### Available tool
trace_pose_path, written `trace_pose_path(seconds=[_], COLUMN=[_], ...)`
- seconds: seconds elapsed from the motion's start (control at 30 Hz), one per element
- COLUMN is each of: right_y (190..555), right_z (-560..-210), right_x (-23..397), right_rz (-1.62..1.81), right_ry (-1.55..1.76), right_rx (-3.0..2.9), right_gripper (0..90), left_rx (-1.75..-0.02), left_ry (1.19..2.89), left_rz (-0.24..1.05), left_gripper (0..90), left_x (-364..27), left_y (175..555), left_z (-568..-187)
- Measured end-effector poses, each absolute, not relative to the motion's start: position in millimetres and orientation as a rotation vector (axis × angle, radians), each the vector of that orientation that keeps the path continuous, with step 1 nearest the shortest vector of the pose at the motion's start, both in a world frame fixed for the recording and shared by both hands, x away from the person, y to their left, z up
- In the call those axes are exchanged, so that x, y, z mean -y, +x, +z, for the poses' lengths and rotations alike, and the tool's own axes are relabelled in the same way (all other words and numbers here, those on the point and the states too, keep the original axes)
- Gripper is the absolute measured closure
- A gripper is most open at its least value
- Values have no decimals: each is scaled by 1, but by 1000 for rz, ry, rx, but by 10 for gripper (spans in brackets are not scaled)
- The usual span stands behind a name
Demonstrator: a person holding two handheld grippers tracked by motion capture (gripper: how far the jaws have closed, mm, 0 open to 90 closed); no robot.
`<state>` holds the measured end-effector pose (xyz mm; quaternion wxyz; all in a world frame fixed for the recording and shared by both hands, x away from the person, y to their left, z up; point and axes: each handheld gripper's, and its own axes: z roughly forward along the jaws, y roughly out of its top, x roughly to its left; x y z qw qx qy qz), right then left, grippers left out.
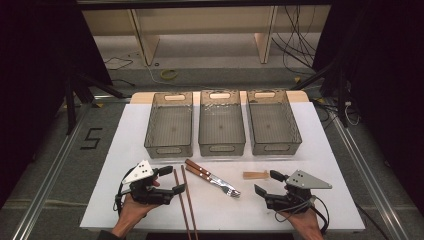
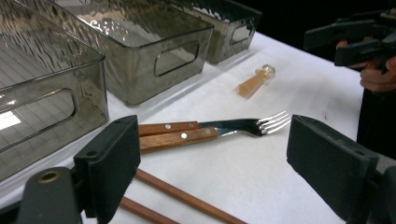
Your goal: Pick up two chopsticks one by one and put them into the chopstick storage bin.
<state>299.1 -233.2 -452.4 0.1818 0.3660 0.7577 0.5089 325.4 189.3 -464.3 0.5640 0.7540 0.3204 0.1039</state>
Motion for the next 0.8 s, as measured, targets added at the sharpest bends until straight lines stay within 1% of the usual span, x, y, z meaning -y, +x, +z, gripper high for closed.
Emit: trace_pose_path(seconds=[0.23,0.43,0.6,0.7,0.73,0.8], right_y=[300,301,301,301,301,301], right_z=[-453,-453,-453,-453,-453,-453], right_x=[232,233,232,231,231,231], right_rz=[1427,1426,1421,1422,1422,1422], right_ry=[1041,1047,1048,1042,1040,1042], right_rx=[-2149,-2153,-2162,-2166,-2169,-2173], right_gripper=[253,253,253,253,254,254], left_rx=[-838,-1001,-1174,-1233,-1246,-1268], left_ry=[1852,1942,2007,2042,2057,2093], left_rz=[247,231,200,178,176,197], left_gripper=[167,177,203,220,242,265], left_x=[-183,-178,-174,-169,-167,-163], left_y=[330,335,343,346,346,347], left_z=[-456,-456,-457,-458,-458,-459])
